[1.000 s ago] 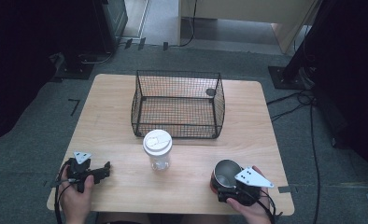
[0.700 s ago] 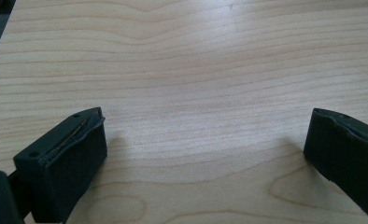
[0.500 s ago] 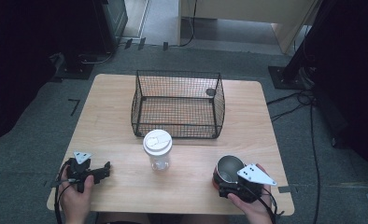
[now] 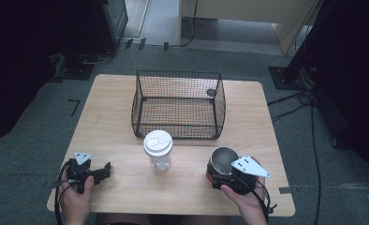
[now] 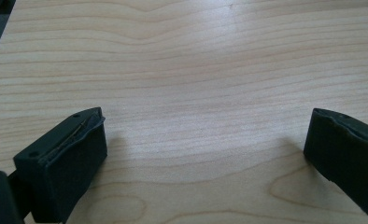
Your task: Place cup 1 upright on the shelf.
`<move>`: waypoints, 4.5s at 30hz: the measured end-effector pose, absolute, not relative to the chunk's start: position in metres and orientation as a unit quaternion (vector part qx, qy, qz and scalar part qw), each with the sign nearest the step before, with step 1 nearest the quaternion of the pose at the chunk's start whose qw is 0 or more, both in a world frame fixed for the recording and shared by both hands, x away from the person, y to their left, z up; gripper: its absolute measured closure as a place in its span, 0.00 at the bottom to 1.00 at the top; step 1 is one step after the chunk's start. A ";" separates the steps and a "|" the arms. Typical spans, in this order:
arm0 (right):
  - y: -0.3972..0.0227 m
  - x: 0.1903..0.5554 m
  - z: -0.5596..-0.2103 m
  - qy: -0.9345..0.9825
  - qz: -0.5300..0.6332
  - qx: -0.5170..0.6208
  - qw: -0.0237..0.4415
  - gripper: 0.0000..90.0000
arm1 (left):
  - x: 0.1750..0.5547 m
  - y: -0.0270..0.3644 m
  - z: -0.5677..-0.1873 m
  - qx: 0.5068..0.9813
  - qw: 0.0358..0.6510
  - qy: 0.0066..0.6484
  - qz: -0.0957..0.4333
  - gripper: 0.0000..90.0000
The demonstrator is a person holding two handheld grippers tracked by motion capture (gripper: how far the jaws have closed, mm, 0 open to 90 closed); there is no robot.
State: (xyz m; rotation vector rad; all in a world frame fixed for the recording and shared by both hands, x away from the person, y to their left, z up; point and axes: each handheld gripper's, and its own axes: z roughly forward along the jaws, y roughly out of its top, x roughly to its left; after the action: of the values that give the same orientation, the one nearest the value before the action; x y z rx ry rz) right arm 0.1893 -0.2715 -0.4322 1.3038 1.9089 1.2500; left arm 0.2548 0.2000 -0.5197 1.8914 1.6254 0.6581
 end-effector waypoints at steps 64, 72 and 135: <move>-0.207 0.298 -0.347 0.657 0.501 0.465 0.318 0.08 | 0.255 0.200 -0.520 0.704 0.278 0.606 0.245 0.00; -0.206 0.322 -0.350 0.648 0.492 0.483 0.324 0.08 | 0.255 0.200 -0.520 0.704 0.278 0.606 0.245 0.00; -0.185 0.421 -0.434 0.699 0.360 0.554 0.273 0.08 | 0.256 0.198 -0.520 0.707 0.278 0.603 0.244 0.00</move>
State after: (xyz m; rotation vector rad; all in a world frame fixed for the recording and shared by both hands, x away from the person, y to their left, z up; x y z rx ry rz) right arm 0.4208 -0.1854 -0.4337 1.4922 1.8817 0.9676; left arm 0.2557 0.1981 -0.5196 1.8965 1.6184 0.6549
